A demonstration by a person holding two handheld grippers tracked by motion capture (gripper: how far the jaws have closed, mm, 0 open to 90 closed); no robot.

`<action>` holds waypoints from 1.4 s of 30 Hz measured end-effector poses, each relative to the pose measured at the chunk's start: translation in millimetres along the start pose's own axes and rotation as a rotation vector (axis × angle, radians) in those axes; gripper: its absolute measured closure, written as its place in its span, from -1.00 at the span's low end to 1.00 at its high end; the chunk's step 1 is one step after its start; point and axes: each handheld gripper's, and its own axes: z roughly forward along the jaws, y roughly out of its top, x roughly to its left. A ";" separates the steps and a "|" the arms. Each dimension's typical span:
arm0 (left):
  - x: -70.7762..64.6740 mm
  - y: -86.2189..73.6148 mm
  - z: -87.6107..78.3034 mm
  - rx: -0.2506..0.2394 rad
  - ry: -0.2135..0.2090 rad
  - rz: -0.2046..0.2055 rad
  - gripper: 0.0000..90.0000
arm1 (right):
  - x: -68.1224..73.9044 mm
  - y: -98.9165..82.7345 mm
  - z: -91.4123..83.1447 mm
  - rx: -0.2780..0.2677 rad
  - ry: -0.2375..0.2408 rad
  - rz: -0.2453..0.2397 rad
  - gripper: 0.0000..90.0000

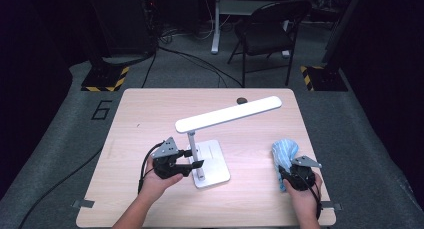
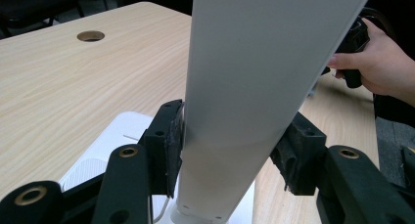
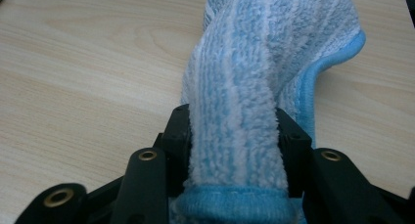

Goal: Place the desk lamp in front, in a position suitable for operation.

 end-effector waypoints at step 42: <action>-22.0 0.8 10.6 0.013 -0.082 0.050 0.12 | 117.8 20.7 -4.8 -0.082 0.395 -0.198 0.31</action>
